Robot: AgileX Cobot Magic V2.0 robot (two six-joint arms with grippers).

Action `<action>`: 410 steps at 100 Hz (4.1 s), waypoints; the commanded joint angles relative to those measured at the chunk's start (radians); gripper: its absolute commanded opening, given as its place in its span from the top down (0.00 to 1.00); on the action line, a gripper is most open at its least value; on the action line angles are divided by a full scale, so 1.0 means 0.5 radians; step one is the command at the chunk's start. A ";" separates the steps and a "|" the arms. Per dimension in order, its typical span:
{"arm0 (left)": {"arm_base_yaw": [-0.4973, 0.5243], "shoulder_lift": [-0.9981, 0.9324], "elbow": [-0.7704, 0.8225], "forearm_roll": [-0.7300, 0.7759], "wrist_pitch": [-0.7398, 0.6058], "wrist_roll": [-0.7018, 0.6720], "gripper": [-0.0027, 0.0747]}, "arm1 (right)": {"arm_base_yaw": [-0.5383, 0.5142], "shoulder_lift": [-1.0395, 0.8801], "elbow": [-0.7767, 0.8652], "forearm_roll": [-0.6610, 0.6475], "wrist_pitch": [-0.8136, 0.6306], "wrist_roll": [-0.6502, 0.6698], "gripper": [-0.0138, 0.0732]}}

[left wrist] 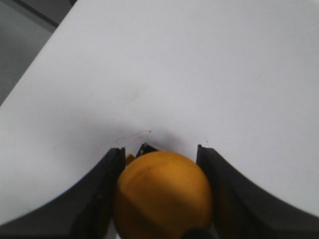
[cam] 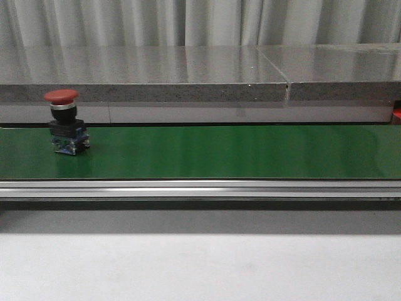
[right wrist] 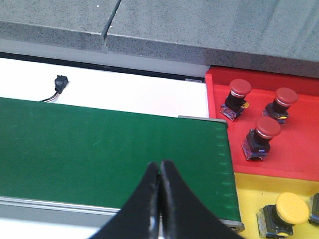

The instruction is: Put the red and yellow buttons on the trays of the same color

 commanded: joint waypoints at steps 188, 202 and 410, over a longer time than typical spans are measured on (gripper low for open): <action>-0.771 -1.131 0.947 0.114 -0.050 0.070 0.62 | -0.001 -0.002 -0.054 0.013 -0.143 -0.017 0.92; -0.798 -1.131 0.942 0.101 -0.050 0.070 0.26 | -0.001 -0.002 -0.054 0.013 -0.143 -0.017 0.92; -1.265 -3.326 2.155 0.128 -0.383 -0.085 0.99 | -0.001 0.002 -0.054 0.016 -0.134 -0.017 0.89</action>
